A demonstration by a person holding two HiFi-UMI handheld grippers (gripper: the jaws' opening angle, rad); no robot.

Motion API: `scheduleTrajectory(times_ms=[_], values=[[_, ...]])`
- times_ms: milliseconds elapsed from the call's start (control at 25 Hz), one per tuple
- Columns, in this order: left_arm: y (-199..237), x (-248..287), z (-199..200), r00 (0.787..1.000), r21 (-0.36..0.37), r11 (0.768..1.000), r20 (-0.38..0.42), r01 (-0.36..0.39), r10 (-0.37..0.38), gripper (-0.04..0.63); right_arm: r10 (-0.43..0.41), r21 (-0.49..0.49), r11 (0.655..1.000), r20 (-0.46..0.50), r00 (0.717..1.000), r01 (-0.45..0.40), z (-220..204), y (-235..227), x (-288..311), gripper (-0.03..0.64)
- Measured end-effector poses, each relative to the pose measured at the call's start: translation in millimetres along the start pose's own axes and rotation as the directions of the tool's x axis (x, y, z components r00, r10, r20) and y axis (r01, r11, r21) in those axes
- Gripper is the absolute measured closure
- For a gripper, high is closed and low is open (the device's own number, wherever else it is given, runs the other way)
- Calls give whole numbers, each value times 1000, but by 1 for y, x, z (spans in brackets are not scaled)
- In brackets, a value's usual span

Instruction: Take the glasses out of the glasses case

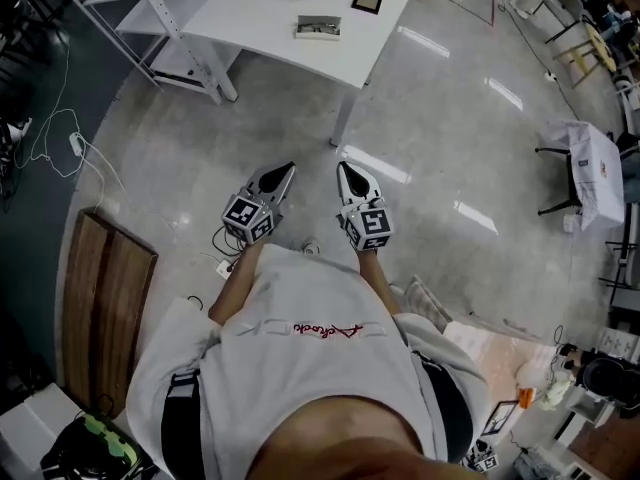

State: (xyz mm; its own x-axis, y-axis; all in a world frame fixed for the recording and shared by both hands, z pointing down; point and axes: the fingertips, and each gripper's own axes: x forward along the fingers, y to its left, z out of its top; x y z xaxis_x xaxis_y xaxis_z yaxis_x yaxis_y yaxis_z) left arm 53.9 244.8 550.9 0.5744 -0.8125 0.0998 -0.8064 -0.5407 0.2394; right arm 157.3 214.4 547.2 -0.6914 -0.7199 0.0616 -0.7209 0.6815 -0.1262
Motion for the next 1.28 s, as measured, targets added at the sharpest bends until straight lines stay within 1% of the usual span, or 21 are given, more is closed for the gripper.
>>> scheduleTrajectory(times_ms=[160,440,800,1000,1280], values=[[2,2,0,1000,-2,1000,2,-15,15,601,16,-2,1000,-2,1000,-16,0,-2,4,617],[9,11,4,1000,0,1000,8,-21,21,601,30,-8,1000,-3,1000,-30,0,-8,13,617],[25,37,8,1000,-2,1000,19,1,-1,601,29,-17,999,-8,1000,-29,-1,-23,36,617],[47,57,13,999,-8,1000,28,16,-16,601,32,-39,999,-21,999,-32,-1,-34,61,617],[82,84,23,999,-28,999,25,32,-31,601,22,-41,999,-46,999,-23,2,-49,100,617]])
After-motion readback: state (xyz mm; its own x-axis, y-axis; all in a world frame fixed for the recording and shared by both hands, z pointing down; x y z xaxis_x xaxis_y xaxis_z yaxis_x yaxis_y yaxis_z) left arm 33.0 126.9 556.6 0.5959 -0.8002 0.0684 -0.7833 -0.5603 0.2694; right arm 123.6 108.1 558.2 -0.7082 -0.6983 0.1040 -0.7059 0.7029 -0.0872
